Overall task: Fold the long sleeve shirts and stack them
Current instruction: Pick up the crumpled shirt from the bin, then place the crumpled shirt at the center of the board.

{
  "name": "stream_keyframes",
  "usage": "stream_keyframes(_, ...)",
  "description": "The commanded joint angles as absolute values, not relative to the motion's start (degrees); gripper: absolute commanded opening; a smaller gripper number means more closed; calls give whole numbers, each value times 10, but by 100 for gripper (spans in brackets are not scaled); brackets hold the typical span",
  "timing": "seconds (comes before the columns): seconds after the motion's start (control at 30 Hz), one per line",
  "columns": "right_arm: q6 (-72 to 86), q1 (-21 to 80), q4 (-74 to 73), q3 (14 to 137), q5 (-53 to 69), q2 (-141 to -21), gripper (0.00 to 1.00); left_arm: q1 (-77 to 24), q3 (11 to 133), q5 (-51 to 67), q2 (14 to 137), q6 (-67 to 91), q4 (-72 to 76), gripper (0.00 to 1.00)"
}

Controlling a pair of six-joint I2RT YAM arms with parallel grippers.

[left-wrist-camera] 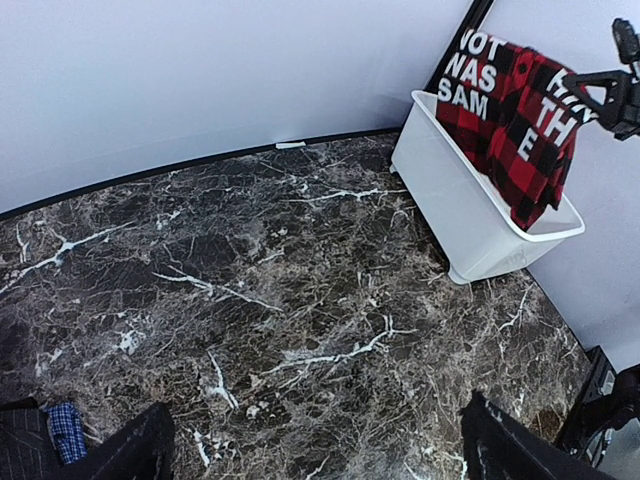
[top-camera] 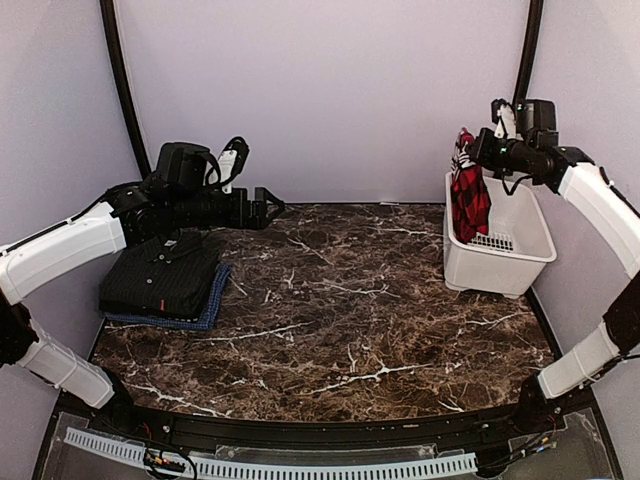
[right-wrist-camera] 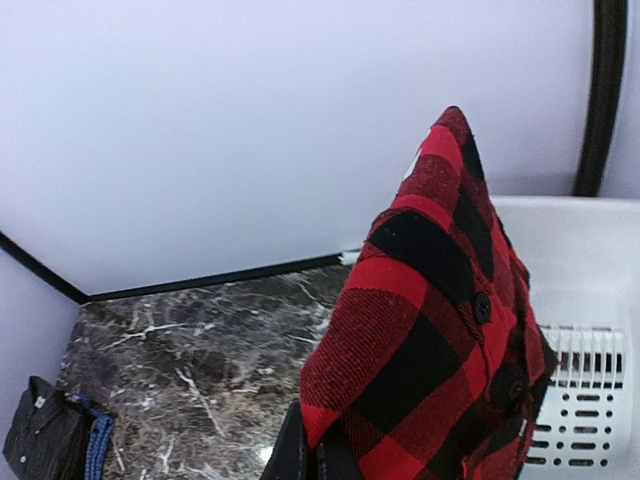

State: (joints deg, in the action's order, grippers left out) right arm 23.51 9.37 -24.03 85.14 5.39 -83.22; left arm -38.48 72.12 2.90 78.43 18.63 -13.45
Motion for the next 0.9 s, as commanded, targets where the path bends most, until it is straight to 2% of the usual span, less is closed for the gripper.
stream_keyframes(0.0,199,156,-179,913,128,-776,0,-387,717,38,776,192,-126,99)
stream_keyframes(0.23,217,283,-101,950,183,-757,0,-387,712,38,775,195,-121,99)
stream_keyframes(0.47,243,425,-40,947,189,-803,0,-387,696,12,759,202,-118,99)
stream_keyframes(0.6,287,433,-15,888,186,-821,0,-387,689,6,750,199,-120,99)
stream_keyframes(0.7,306,417,-60,835,158,-842,0,-387,685,-7,748,197,-125,99)
stream_keyframes(0.8,336,360,-103,755,156,-860,8,-387,678,-14,744,195,-127,99)
stream_keyframes(0.83,339,339,-114,724,160,-864,15,-387,676,-14,744,194,-128,99)
stream_keyframes(0.87,339,321,-124,698,157,-867,27,-387,675,-15,745,193,-128,99)
